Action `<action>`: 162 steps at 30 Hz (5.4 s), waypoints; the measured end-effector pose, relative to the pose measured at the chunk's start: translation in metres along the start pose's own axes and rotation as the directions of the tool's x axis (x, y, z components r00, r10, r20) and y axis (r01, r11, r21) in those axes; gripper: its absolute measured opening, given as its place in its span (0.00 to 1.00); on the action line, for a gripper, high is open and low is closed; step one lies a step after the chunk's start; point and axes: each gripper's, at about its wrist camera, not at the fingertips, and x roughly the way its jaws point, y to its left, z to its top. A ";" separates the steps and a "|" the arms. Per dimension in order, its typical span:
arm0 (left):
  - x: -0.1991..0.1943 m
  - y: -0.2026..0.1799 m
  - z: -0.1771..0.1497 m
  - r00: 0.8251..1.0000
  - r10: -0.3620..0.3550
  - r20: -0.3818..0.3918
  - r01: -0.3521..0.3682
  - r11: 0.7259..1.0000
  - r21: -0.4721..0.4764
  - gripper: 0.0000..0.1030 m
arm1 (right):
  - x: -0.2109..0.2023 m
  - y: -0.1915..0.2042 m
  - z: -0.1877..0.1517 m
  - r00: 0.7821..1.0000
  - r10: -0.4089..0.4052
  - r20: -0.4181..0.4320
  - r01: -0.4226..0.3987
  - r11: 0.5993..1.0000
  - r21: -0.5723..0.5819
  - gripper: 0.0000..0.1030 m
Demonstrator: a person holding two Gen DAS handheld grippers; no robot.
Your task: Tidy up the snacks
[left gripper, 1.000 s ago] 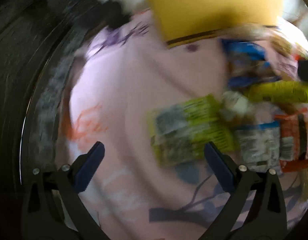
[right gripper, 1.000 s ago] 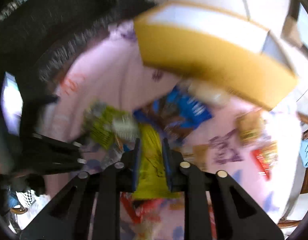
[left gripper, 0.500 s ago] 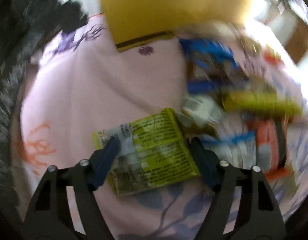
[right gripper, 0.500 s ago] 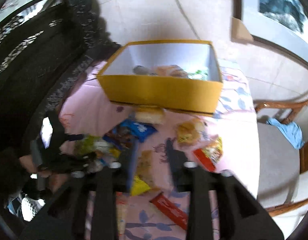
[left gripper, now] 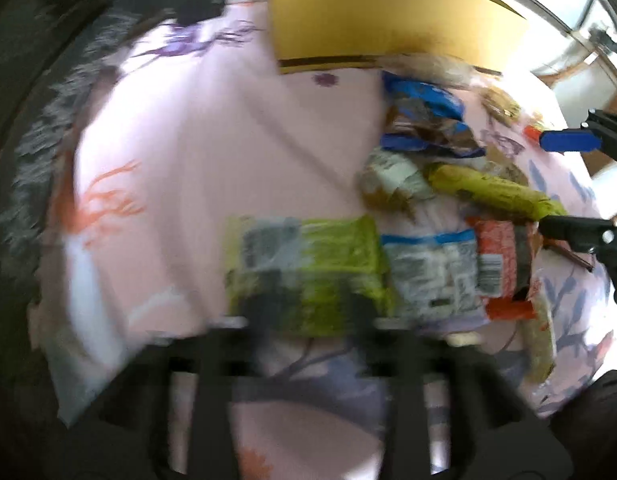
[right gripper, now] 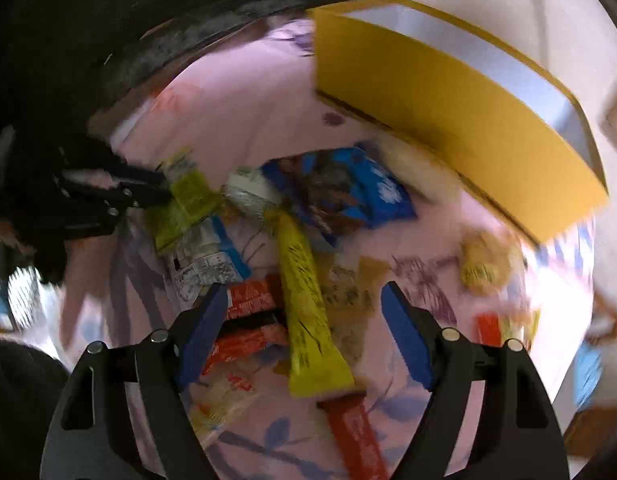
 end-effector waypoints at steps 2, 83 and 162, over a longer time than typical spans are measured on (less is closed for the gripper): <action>0.001 0.008 -0.004 0.986 0.164 0.026 -0.163 0.986 -0.031 0.98 | 0.010 0.008 0.005 0.999 -0.037 -0.015 0.037 0.998 -0.043 0.90; -0.002 -0.040 0.019 0.873 -0.163 -0.459 0.487 0.345 0.803 0.64 | -0.067 -0.033 -0.149 0.890 -0.167 0.425 -0.311 0.460 0.832 0.20; 0.024 -0.108 0.125 0.996 0.075 0.052 -0.084 0.977 0.194 0.98 | 0.056 -0.178 0.001 0.993 -0.119 -0.016 0.110 0.850 0.516 0.60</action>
